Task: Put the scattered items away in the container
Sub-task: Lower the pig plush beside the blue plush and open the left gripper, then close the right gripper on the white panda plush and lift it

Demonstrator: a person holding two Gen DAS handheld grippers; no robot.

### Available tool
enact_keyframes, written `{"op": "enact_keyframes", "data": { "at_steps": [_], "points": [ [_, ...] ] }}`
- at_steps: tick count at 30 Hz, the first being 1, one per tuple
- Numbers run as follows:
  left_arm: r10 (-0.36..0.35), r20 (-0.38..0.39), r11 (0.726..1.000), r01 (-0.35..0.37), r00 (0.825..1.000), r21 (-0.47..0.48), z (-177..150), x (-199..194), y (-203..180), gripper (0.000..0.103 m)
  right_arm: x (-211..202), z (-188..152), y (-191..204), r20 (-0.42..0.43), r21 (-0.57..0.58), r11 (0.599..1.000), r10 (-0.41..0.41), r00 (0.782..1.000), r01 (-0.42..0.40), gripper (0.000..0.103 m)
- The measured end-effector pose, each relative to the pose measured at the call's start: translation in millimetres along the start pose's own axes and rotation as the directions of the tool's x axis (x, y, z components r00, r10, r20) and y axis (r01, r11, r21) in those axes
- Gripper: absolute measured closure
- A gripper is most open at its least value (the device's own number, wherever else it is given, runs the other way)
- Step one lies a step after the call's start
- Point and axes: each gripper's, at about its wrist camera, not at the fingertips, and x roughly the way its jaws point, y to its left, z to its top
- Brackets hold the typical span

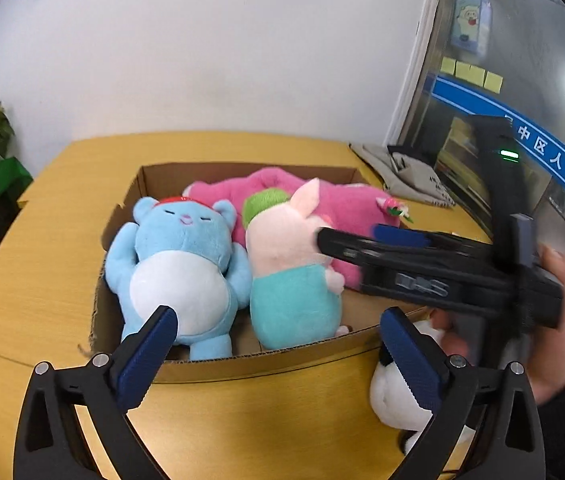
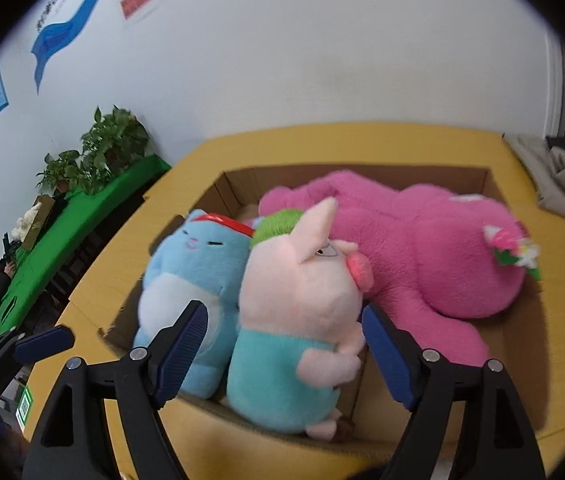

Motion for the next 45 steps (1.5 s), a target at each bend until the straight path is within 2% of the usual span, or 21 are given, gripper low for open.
{"op": "enact_keyframes", "data": {
  "at_steps": [2, 5, 6, 7, 13, 18, 24, 34, 42, 45],
  "points": [
    [0.032, 0.019, 0.999, -0.032, 0.999, -0.008, 2.4, 3.9, -4.0, 0.000, -29.3, -8.4, 4.6, 0.059, -0.044, 0.996, -0.080, 0.995, 0.083, 0.020],
    [0.071, 0.049, 0.997, -0.070, 0.996, -0.023, -0.7, 3.4, -10.1, 0.000, -59.9, -22.9, 12.8, 0.148, -0.123, 0.954, -0.253, 0.956, 0.272, 0.019],
    [0.061, 0.050, 0.998, -0.060, 0.997, -0.029, -2.3, 3.1, -11.5, 0.000, -66.8, -28.7, 14.3, 0.170, -0.148, 0.937, -0.293, 0.941, 0.318, 0.020],
    [0.050, 0.048, 0.998, -0.048, 0.998, -0.036, -4.3, 3.2, -12.8, 0.000, -70.8, -32.5, 12.4, 0.174, -0.156, 0.929, -0.307, 0.936, 0.334, 0.019],
    [0.054, 0.040, 0.998, -0.052, 0.998, -0.035, -15.5, -3.5, -22.5, 0.000, -90.6, -50.5, -0.2, 0.159, -0.112, 0.924, -0.345, 0.925, 0.364, 0.019],
    [0.052, 0.042, 0.998, -0.051, 0.998, -0.035, -21.3, -11.5, -26.6, 0.000, -103.6, -63.3, 6.2, 0.150, -0.087, 0.939, -0.318, 0.936, 0.333, 0.019],
    [0.024, 0.059, 0.999, -0.022, 0.998, -0.030, -27.1, -16.2, -35.1, 0.000, -119.0, -72.0, 10.3, 0.166, -0.090, 0.936, -0.322, 0.932, 0.339, 0.019],
    [0.011, 0.022, 1.000, -0.010, 1.000, -0.026, -28.8, -0.5, -44.3, 0.000, -120.9, -79.7, -1.1, 0.146, -0.073, 0.940, -0.322, 0.936, 0.334, 0.019],
    [-0.030, -0.077, 1.000, 0.030, 0.997, -0.001, -30.0, 32.5, -54.8, 0.000, -122.8, -85.0, -20.4, 0.143, -0.043, 0.942, -0.323, 0.936, 0.332, 0.019],
    [-0.083, -0.129, 0.996, 0.086, 0.988, 0.013, -31.5, 50.5, -63.4, 0.000, -124.9, -90.3, -40.4, 0.133, 0.004, 0.944, -0.328, 0.935, 0.331, 0.019]
  ]
}}
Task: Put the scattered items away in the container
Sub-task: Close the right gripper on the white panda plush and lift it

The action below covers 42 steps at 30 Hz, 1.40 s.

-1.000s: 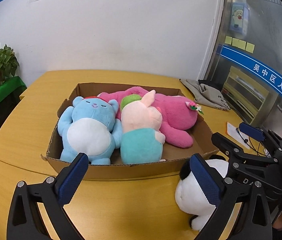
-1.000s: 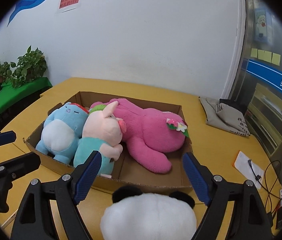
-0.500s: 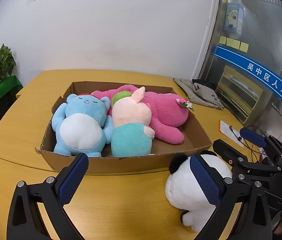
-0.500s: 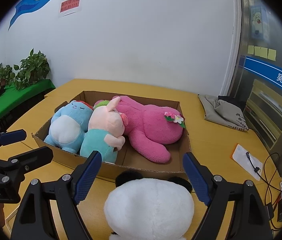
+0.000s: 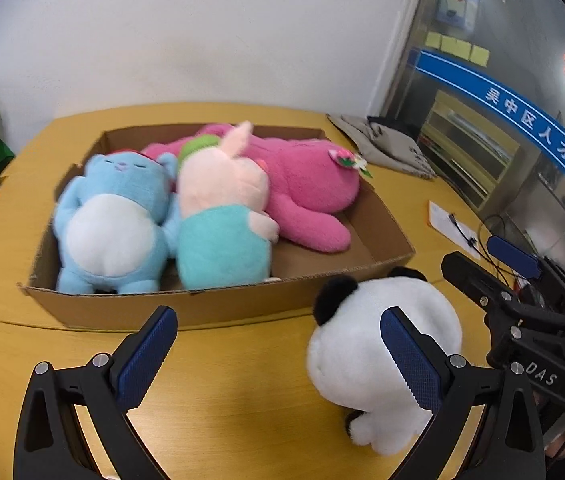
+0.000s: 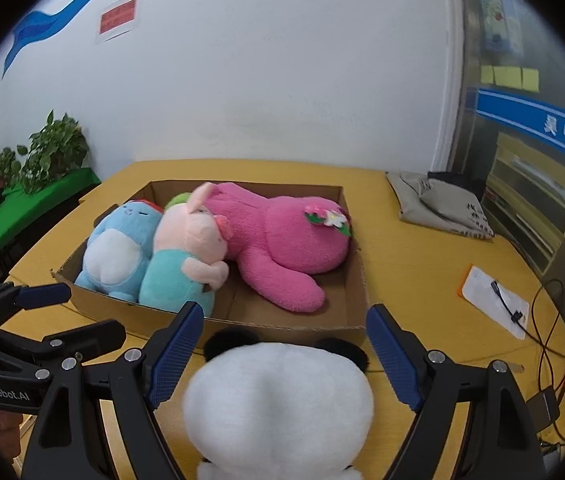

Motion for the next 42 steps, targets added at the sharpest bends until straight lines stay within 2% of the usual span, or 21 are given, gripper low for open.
{"op": "enact_keyframes", "data": {
  "at_steps": [5, 8, 11, 17, 19, 21, 23, 24, 25, 26, 27, 29, 30, 33, 36, 39, 42],
  "points": [
    [-0.092, -0.087, 0.995, 0.094, 0.992, 0.015, 0.6, 35.1, -8.4, 0.000, 14.3, -32.9, -41.1, -0.084, 0.080, 0.997, 0.021, 0.996, -0.015, 0.019],
    [-0.159, -0.147, 0.986, 0.165, 0.976, 0.028, -0.6, 60.1, -15.4, 0.000, 24.9, -60.2, -53.4, -0.171, 0.123, 0.989, 0.104, 0.980, -0.084, 0.019],
    [-0.200, -0.195, 0.978, 0.208, 0.960, 0.025, -3.6, 80.8, -20.8, 0.000, 24.8, -79.1, -57.3, -0.182, 0.163, 0.975, 0.181, 0.966, -0.152, 0.019],
    [-0.321, -0.221, 0.947, 0.315, 0.921, -0.064, -6.1, 94.9, -13.8, 0.000, 26.4, -86.9, -70.5, -0.174, 0.184, 0.963, 0.230, 0.958, -0.198, 0.017],
    [-0.348, -0.226, 0.938, 0.337, 0.910, -0.086, -7.6, 96.3, -11.1, 0.000, 29.5, -84.7, -72.2, -0.173, 0.161, 0.964, 0.238, 0.956, -0.211, 0.012],
    [-0.389, -0.235, 0.921, 0.377, 0.891, -0.095, -9.4, 97.9, -10.7, 0.000, 37.2, -83.9, -72.1, -0.177, 0.148, 0.966, 0.237, 0.955, -0.213, 0.000],
    [-0.428, -0.260, 0.903, 0.420, 0.866, -0.088, -13.1, 103.0, -16.3, 0.004, 48.8, -83.9, -74.7, -0.187, 0.166, 0.952, 0.285, 0.940, -0.256, 0.000],
    [-0.437, -0.268, 0.898, 0.431, 0.859, -0.082, -15.1, 104.4, -19.2, 0.005, 54.6, -84.5, -76.5, -0.194, 0.190, 0.939, 0.321, 0.927, -0.286, 0.001],
    [-0.424, -0.273, 0.904, 0.423, 0.864, -0.065, -17.0, 105.6, -22.1, 0.006, 59.1, -85.6, -77.3, -0.203, 0.211, 0.930, 0.343, 0.917, -0.301, 0.002],
    [-0.408, -0.270, 0.911, 0.410, 0.872, -0.049, -17.9, 105.9, -23.8, 0.011, 63.8, -87.2, -76.9, -0.213, 0.230, 0.919, 0.370, 0.904, -0.321, 0.004],
    [-0.410, -0.267, 0.910, 0.412, 0.872, -0.052, -18.1, 105.8, -22.9, 0.013, 67.4, -89.4, -76.1, -0.215, 0.247, 0.905, 0.401, 0.891, -0.347, 0.016],
    [-0.425, -0.268, 0.903, 0.424, 0.864, -0.065, -19.1, 104.3, -19.3, 0.021, 68.2, -93.0, -75.6, -0.197, 0.270, 0.879, 0.449, 0.871, -0.392, 0.024],
    [-0.427, -0.268, 0.902, 0.427, 0.864, -0.060, -19.7, 102.0, -19.4, 0.022, 66.4, -94.1, -75.3, -0.188, 0.271, 0.876, 0.455, 0.870, -0.399, 0.028],
    [-0.405, -0.249, 0.911, 0.411, 0.880, -0.031, -21.3, 89.5, -21.7, 0.026, 58.4, -94.8, -71.9, -0.165, 0.261, 0.871, 0.465, 0.870, -0.416, 0.036],
    [-0.392, -0.212, 0.918, 0.397, 0.895, -0.023, -17.3, 72.5, -21.3, 0.026, 50.0, -91.8, -67.8, -0.136, 0.267, 0.861, 0.478, 0.868, -0.432, 0.039],
    [-0.398, -0.132, 0.915, 0.403, 0.908, 0.013, 4.2, 43.5, -22.9, 0.026, 30.8, -73.3, -64.2, -0.073, 0.236, 0.858, 0.483, 0.873, -0.456, 0.039],
    [-0.393, -0.034, 0.917, 0.395, 0.919, 0.065, 44.0, 18.0, -25.9, 0.026, 15.5, -34.6, -62.8, 0.009, 0.180, 0.861, 0.481, 0.877, -0.475, 0.039]
  ]
}}
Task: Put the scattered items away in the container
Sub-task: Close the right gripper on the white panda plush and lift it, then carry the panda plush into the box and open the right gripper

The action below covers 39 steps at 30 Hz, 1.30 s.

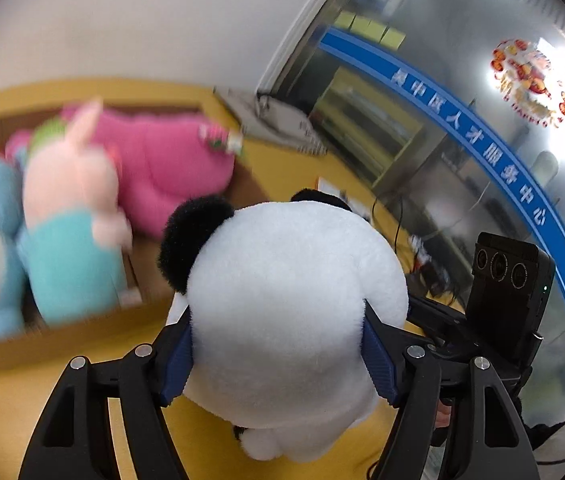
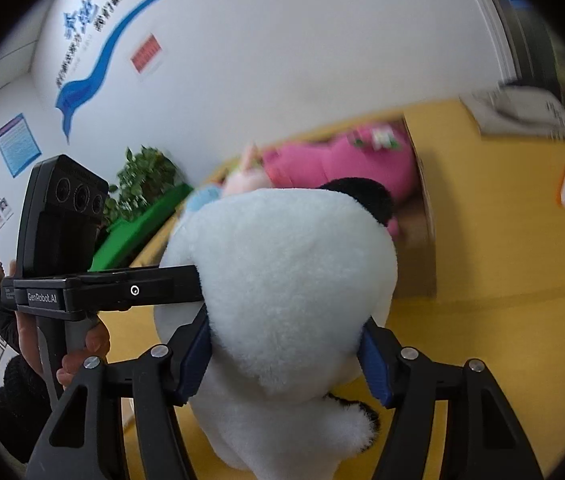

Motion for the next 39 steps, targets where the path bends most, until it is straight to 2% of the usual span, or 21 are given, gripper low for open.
{"op": "enact_keyframes", "data": {
  "at_steps": [3, 5, 7, 9, 12, 14, 15, 17, 20, 21, 23, 25, 27, 28, 29, 30, 31, 32, 34, 36, 39],
  "points": [
    [0.019, 0.086, 0.998, -0.024, 0.996, 0.054, 48.1, -13.2, -3.2, 0.026, -2.4, 48.2, 11.7, 0.084, -0.076, 0.997, 0.001, 0.996, 0.006, 0.039],
    [0.036, 0.113, 0.996, -0.045, 0.993, 0.072, 76.2, -11.4, 1.2, 0.026, 4.4, 80.9, 13.3, 0.139, -0.122, 0.992, 0.006, 0.990, 0.011, 0.039],
    [0.059, 0.101, 0.996, -0.066, 0.993, 0.067, 98.7, 3.1, 12.7, 0.026, 19.6, 103.0, 5.8, 0.174, -0.154, 0.988, 0.011, 0.985, 0.016, 0.039],
    [0.085, 0.054, 0.996, -0.087, 0.995, 0.033, 110.7, 30.8, 31.2, 0.026, 42.5, 114.2, -9.4, 0.176, -0.151, 0.988, 0.003, 0.984, 0.024, 0.038],
    [0.121, -0.053, 0.993, -0.122, 0.991, -0.006, 105.2, 76.8, 56.5, 0.026, 81.4, 108.9, -37.4, 0.120, -0.121, 0.991, -0.044, 0.992, 0.059, 0.038],
    [0.107, -0.113, 0.993, -0.112, 0.988, -0.032, 93.8, 104.1, 73.3, 0.025, 102.2, 95.2, -56.6, 0.045, -0.083, 0.994, -0.074, 0.996, 0.077, 0.038],
    [0.112, -0.130, 0.993, -0.115, 0.985, -0.013, 88.1, 111.7, 75.2, 0.025, 107.9, 88.4, -62.1, 0.020, -0.076, 0.993, -0.090, 0.996, 0.091, 0.038],
    [0.156, -0.121, 0.987, -0.149, 0.980, 0.067, 79.8, 117.4, 66.7, 0.021, 115.7, 78.0, -65.5, -0.035, -0.098, 0.986, -0.135, 0.990, 0.131, 0.036],
    [0.157, -0.126, 0.986, -0.149, 0.979, 0.068, 81.0, 116.6, 64.4, 0.019, 108.3, 79.4, -63.9, -0.068, -0.108, 0.983, -0.158, 0.985, 0.150, 0.032],
    [0.156, -0.130, 0.987, -0.148, 0.979, 0.065, 81.9, 116.2, 64.1, 0.019, 100.4, 84.3, -60.8, -0.056, -0.120, 0.980, -0.168, 0.984, 0.160, 0.032],
    [0.156, -0.129, 0.986, -0.148, 0.979, 0.075, 81.4, 116.3, 59.4, 0.018, 79.2, 97.2, -51.5, 0.024, -0.139, 0.972, -0.186, 0.982, 0.187, 0.032],
    [0.157, -0.125, 0.986, -0.148, 0.980, 0.077, 77.9, 114.2, 57.1, 0.018, 56.1, 116.0, -44.7, 0.108, -0.121, 0.978, -0.158, 0.982, 0.170, 0.032],
    [0.158, -0.121, 0.986, -0.150, 0.980, 0.072, 76.3, 112.8, 56.2, 0.017, 50.6, 136.1, -44.3, 0.144, -0.101, 0.983, -0.137, 0.980, 0.152, 0.034],
    [0.162, -0.117, 0.986, -0.154, 0.980, 0.070, 75.8, 112.2, 54.8, 0.015, 58.7, 144.5, -44.4, 0.129, -0.106, 0.981, -0.147, 0.981, 0.161, 0.035],
    [0.163, -0.114, 0.985, -0.156, 0.980, 0.068, 74.3, 111.3, 53.2, 0.014, 73.2, 149.1, -45.7, 0.095, -0.119, 0.976, -0.170, 0.981, 0.180, 0.040],
    [0.163, -0.112, 0.986, -0.156, 0.980, 0.066, 72.5, 109.9, 51.7, 0.013, 92.1, 148.4, -47.1, 0.049, -0.139, 0.968, -0.206, 0.977, 0.211, 0.053],
    [0.170, -0.112, 0.985, -0.164, 0.979, 0.058, 70.5, 107.8, 51.7, 0.012, 115.9, 144.7, -50.5, -0.011, -0.167, 0.955, -0.252, 0.968, 0.247, 0.056],
    [0.180, -0.109, 0.983, -0.175, 0.978, 0.051, 68.4, 105.3, 52.4, 0.013, 135.9, 138.8, -54.8, -0.054, -0.189, 0.944, -0.284, 0.957, 0.269, 0.056],
    [0.176, -0.096, 0.984, -0.172, 0.980, 0.044, 63.4, 94.5, 54.1, 0.014, 153.6, 129.3, -64.3, -0.088, -0.167, 0.956, -0.260, 0.962, 0.243, 0.056],
    [0.177, -0.078, 0.984, -0.175, 0.981, 0.027, 57.8, 79.1, 54.8, 0.014, 154.7, 126.8, -65.4, -0.101, -0.135, 0.962, -0.250, 0.963, 0.236, 0.056],
    [0.222, -0.039, 0.975, -0.222, 0.974, 0.025, 48.1, 55.2, 51.7, 0.014, 151.2, 120.3, -58.7, -0.111, -0.166, 0.951, -0.282, 0.953, 0.262, 0.056]
  ]
}}
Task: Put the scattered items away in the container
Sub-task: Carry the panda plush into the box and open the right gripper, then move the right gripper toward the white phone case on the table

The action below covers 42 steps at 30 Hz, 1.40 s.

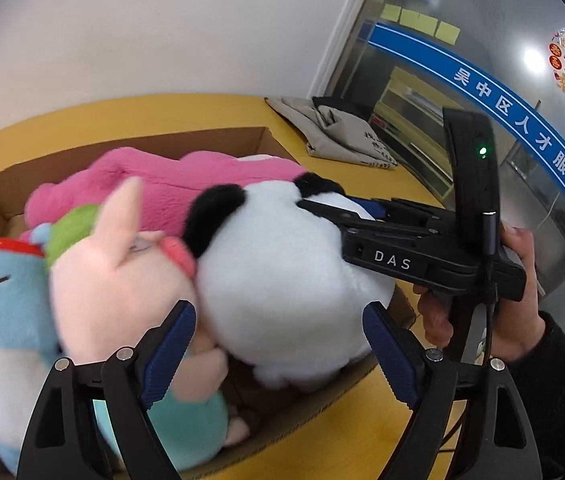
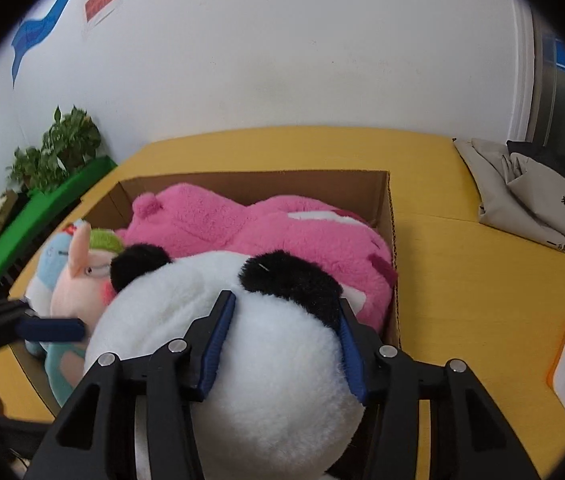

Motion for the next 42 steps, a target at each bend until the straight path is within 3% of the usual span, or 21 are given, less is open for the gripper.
{"op": "enact_keyframes", "data": {
  "at_steps": [4, 6, 7, 9, 13, 15, 24, 32, 42],
  "points": [
    [0.094, 0.064, 0.996, -0.094, 0.993, -0.006, -20.7, -38.8, 0.6, 0.012, -8.7, -3.5, 1.7, -0.006, 0.049, 0.998, -0.044, 0.999, 0.045, 0.054],
    [0.158, 0.092, 0.987, -0.157, 0.983, -0.021, -29.6, -55.7, 1.6, 0.011, -14.2, 1.7, 6.9, 0.023, 0.059, 0.994, -0.094, 0.995, 0.092, 0.045],
    [0.198, 0.110, 0.980, -0.195, 0.974, -0.033, -34.6, -65.3, 1.6, 0.008, -22.6, 4.1, 11.9, 0.046, 0.061, 0.991, -0.120, 0.992, 0.117, 0.041],
    [0.271, 0.151, 0.963, -0.264, 0.951, -0.063, -44.5, -83.0, 0.5, 0.000, -50.5, 8.1, 28.3, 0.094, 0.058, 0.981, -0.189, 0.977, 0.184, 0.021],
    [0.379, 0.221, 0.924, -0.354, 0.899, -0.147, -72.9, -114.5, -1.4, 0.000, -102.5, -5.3, 62.8, 0.194, 0.035, 0.986, -0.167, 0.967, 0.163, 0.021],
    [0.401, 0.235, 0.914, -0.369, 0.885, -0.170, -85.0, -122.6, -2.3, 0.000, -118.0, -20.5, 81.8, 0.213, 0.009, 0.983, -0.179, 0.960, 0.181, 0.021],
    [0.363, 0.241, 0.928, -0.328, 0.900, -0.174, -103.4, -141.2, -12.0, 0.000, -145.7, -62.7, 131.2, 0.216, -0.043, 0.958, -0.268, 0.939, 0.283, 0.021],
    [0.349, 0.255, 0.937, -0.326, 0.902, -0.128, -116.6, -150.4, -27.2, 0.000, -148.8, -75.5, 143.1, 0.190, -0.058, 0.949, -0.294, 0.937, 0.310, 0.021],
    [0.333, 0.243, 0.942, -0.307, 0.911, -0.138, -119.8, -152.3, -30.7, 0.000, -155.1, -83.2, 144.4, 0.182, -0.052, 0.948, -0.301, 0.936, 0.315, 0.021]
  ]
}}
